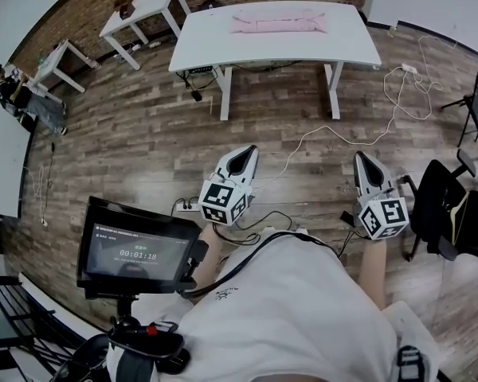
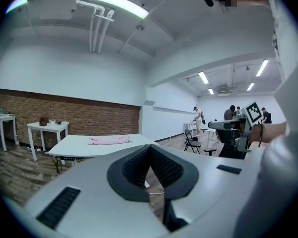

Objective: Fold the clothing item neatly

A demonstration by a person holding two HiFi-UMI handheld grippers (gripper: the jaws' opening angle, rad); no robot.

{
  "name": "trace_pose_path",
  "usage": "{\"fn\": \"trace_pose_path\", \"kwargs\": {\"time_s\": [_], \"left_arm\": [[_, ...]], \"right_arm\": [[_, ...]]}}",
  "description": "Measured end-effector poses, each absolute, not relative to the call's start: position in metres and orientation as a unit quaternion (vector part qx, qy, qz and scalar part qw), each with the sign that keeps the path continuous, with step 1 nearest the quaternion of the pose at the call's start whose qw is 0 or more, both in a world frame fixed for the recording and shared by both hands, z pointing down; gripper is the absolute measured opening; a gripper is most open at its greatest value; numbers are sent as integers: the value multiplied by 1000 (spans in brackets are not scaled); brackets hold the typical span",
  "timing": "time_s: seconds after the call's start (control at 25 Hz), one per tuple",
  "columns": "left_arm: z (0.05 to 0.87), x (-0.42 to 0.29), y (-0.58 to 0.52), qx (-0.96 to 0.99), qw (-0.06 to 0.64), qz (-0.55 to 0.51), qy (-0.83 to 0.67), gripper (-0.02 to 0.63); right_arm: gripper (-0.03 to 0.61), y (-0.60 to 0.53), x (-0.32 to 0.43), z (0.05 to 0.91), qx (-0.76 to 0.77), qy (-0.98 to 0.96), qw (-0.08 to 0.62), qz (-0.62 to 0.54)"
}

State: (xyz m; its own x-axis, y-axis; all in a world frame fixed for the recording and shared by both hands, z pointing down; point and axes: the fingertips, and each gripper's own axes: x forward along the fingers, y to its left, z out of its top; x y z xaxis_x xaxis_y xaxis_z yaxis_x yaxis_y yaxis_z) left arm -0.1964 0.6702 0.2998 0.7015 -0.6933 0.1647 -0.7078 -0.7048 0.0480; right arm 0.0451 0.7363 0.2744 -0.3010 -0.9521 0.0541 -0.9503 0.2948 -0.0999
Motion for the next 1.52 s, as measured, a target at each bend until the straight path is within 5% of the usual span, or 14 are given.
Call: {"fn": "trace_pose_path", "kwargs": {"time_s": [1.52], "left_arm": [[305, -190, 670, 923, 48, 64, -376, 2]], "right_arm": [[5, 735, 41, 276, -586, 809, -14, -41]]}}
